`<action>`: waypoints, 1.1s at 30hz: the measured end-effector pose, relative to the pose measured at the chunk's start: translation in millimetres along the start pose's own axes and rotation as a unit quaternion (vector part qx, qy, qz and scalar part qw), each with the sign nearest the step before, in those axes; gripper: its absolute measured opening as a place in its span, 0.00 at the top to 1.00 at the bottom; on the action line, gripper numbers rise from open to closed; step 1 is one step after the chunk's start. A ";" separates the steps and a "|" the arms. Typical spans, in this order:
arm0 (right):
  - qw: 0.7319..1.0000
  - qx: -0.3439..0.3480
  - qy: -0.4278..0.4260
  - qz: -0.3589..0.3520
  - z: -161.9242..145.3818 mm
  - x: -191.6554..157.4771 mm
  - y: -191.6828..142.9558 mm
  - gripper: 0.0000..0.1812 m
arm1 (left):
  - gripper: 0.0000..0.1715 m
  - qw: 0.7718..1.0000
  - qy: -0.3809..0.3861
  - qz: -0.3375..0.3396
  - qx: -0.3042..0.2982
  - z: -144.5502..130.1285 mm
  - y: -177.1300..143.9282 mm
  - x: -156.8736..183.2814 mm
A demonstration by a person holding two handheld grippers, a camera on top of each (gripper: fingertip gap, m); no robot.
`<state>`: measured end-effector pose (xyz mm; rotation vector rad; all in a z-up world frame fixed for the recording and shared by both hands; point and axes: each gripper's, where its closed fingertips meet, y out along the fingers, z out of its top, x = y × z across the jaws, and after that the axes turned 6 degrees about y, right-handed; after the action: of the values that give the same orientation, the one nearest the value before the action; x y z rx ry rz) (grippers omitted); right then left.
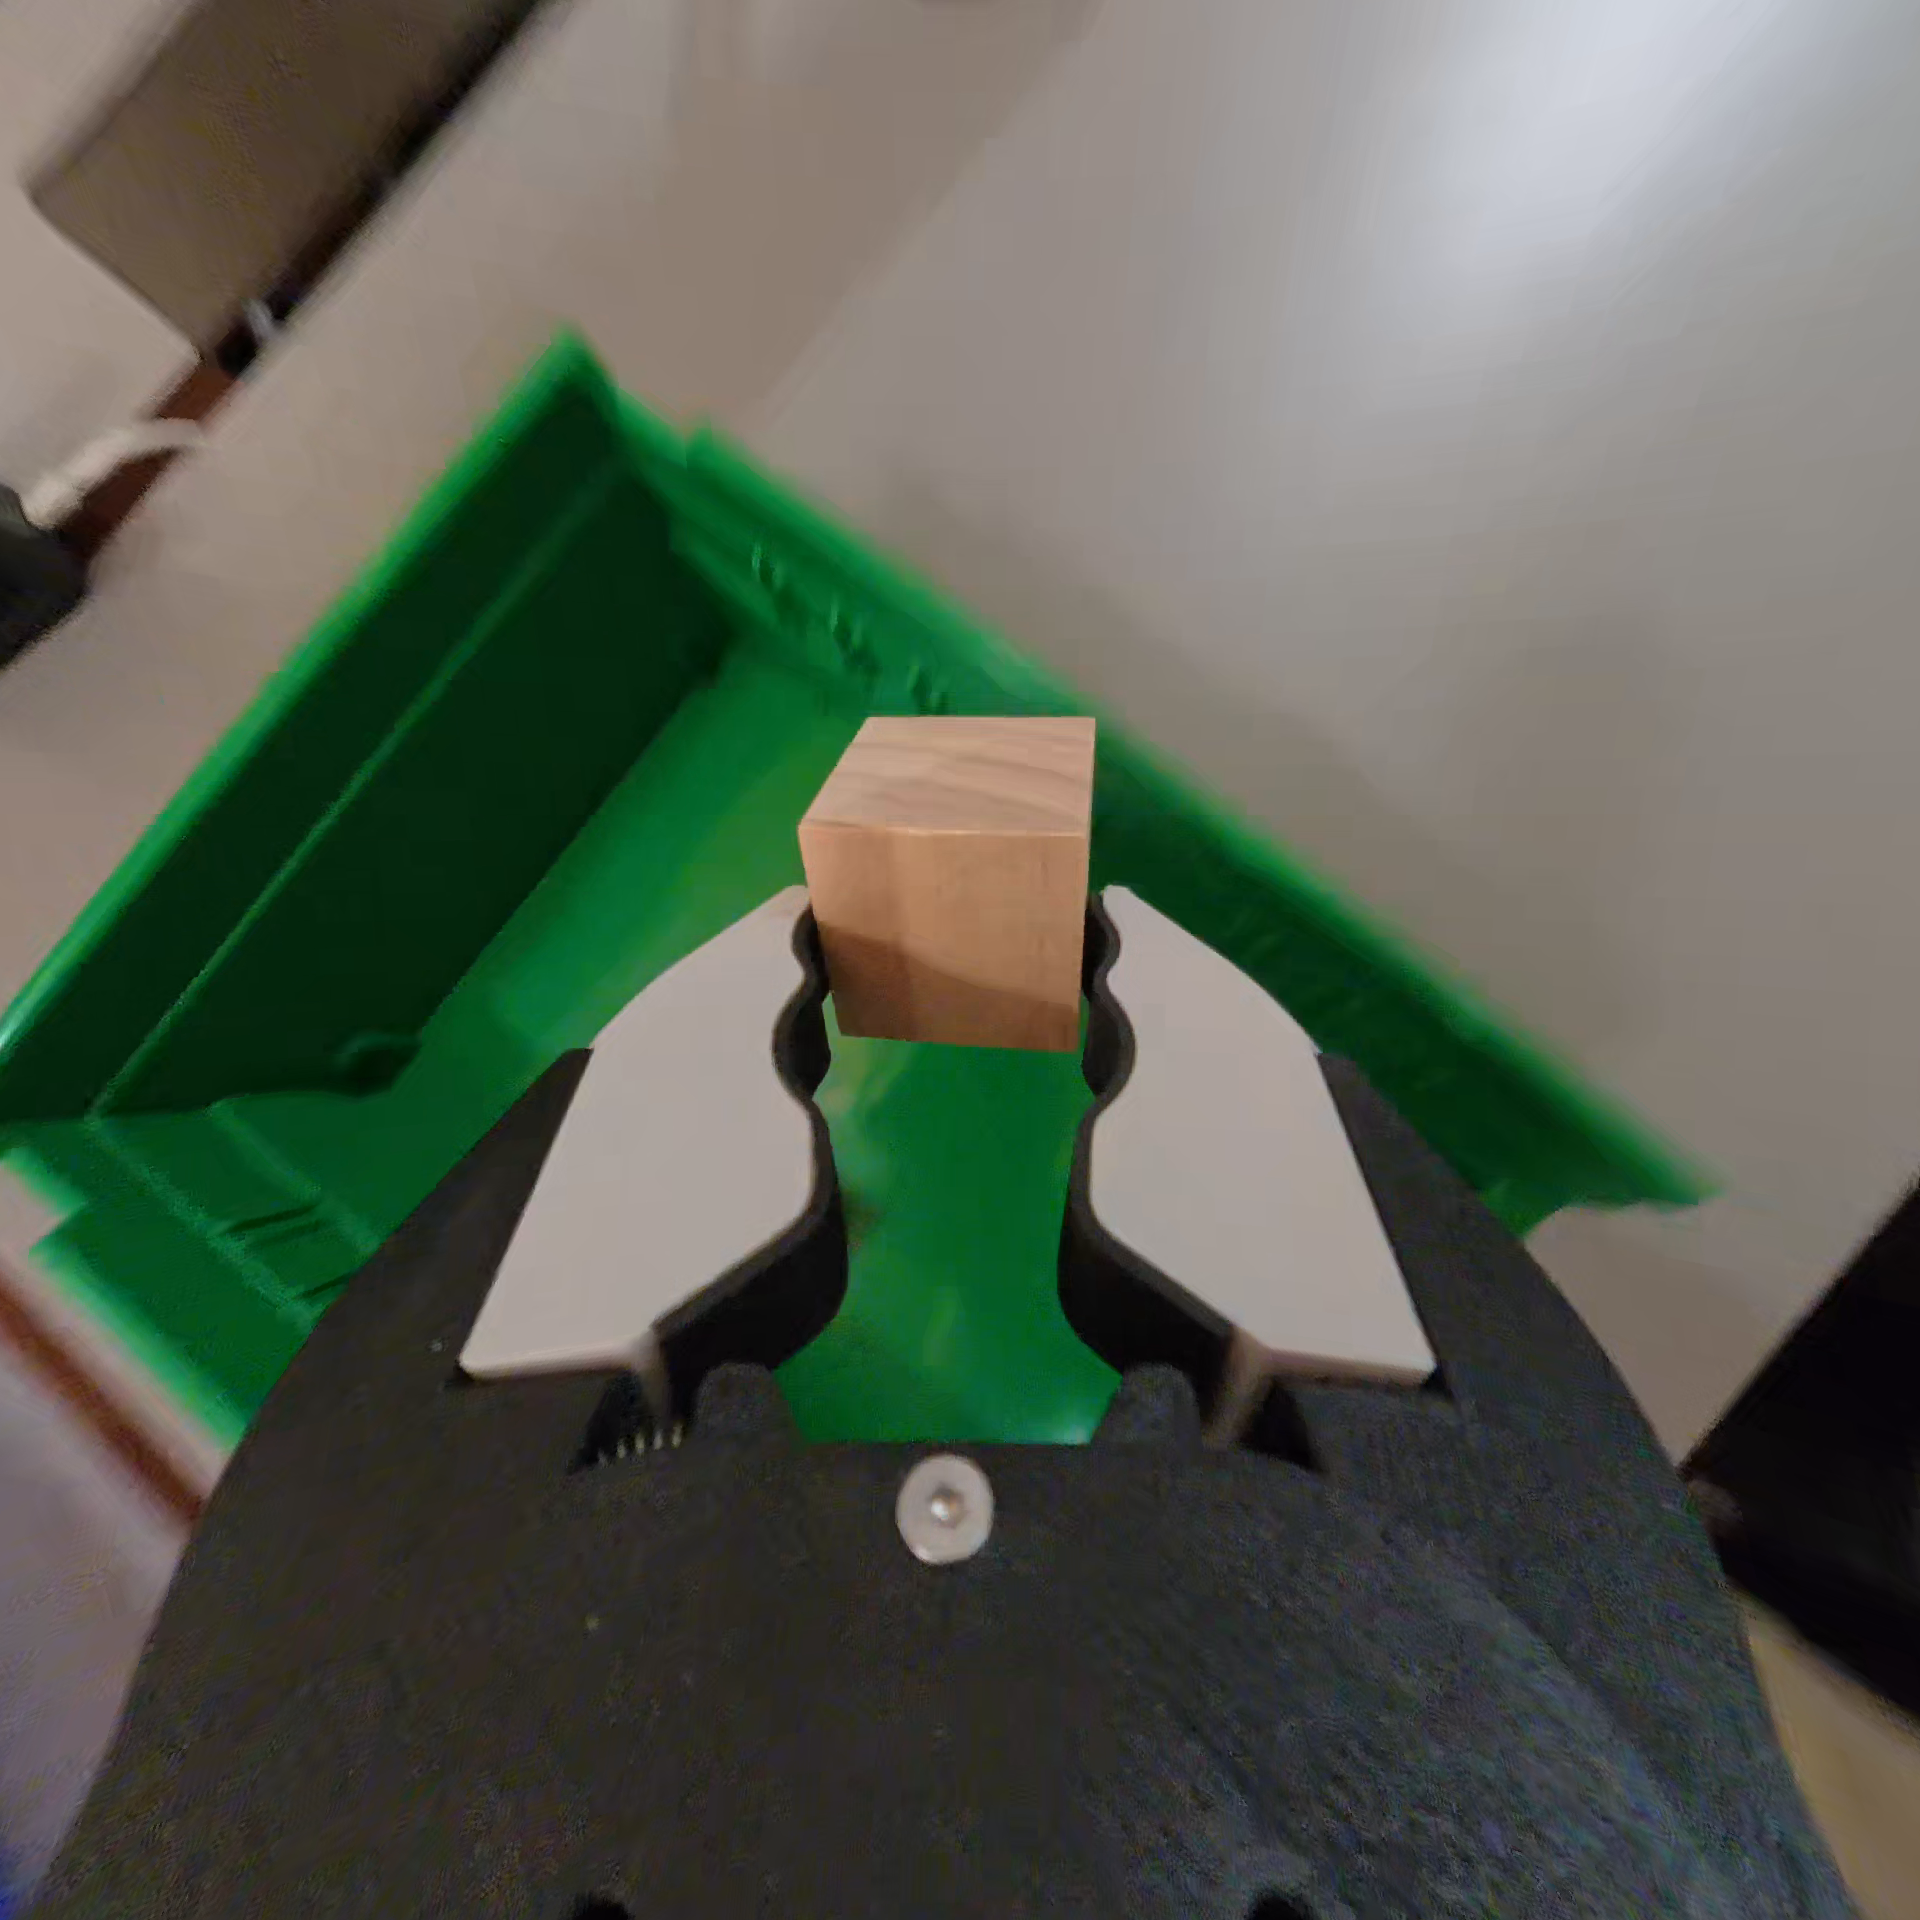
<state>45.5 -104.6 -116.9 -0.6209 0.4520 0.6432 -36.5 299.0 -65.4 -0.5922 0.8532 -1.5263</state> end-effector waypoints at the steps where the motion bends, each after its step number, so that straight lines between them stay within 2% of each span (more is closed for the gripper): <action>1: 1.000 0.010 -0.001 0.002 3.7 0.5 -0.1 0.57 | 0.73 0.998 -0.035 -0.006 0.055 22.8 -9.0 9.6; 2: 1.000 0.021 -0.002 0.004 8.3 1.7 -0.3 0.57 | 0.73 0.991 -0.070 -0.020 0.115 49.6 -19.0 24.4; 4: 0.999 0.046 0.006 0.003 21.1 6.9 -0.9 0.56 | 0.73 0.962 -0.127 -0.089 0.224 103.5 -38.8 70.9; 6: 0.996 0.089 0.022 0.007 39.9 9.7 -4.2 0.58 | 0.73 0.938 -0.161 -0.146 0.271 139.0 -42.0 120.4; 8: 0.988 0.147 0.050 0.021 63.4 8.8 -11.8 0.59 | 0.73 0.921 -0.170 -0.204 0.287 160.4 -29.3 175.4; 11: 0.965 0.239 0.101 0.046 95.5 7.2 -30.9 0.59 | 0.73 0.891 -0.185 -0.303 0.283 175.0 4.2 255.8; 13: 0.950 0.277 0.134 0.060 103.9 8.4 -43.1 0.59 | 0.73 0.863 -0.209 -0.363 0.282 179.7 26.0 296.3; 15: 0.944 0.284 0.154 0.072 98.5 10.7 -49.0 0.60 | 0.73 0.841 -0.228 -0.404 0.280 181.4 45.9 324.3; 18: 0.945 0.269 0.174 0.057 79.3 24.7 -48.2 0.63 | 0.73 0.831 -0.238 -0.433 0.256 174.0 70.9 350.5; 19: 0.947 0.261 0.179 0.058 74.6 27.9 -47.5 0.63 | 0.73 0.837 -0.229 -0.433 0.245 168.9 76.1 355.2; 22: 0.955 0.235 0.177 0.036 63.2 43.1 -41.9 0.63 | 0.73 0.874 -0.201 -0.372 0.237 155.2 96.4 347.1; 24: 0.959 0.221 0.177 0.032 58.4 49.1 -35.6 0.63 | 0.73 0.869 -0.201 -0.384 0.239 152.3 95.6 344.5; 30: 0.954 0.205 0.201 0.083 53.6 44.2 -14.9 0.66 | 0.73 0.856 -0.211 -0.412 0.229 143.8 104.0 348.6; 33: 0.957 0.189 0.201 0.084 50.4 45.1 -9.9 0.77 | 0.73 0.865 -0.206 -0.405 0.213 138.1 113.8 351.0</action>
<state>94.3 -59.3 -101.7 -0.3458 0.9922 0.5684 91.0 -70.9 -111.0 -0.9618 -0.1244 -2.1404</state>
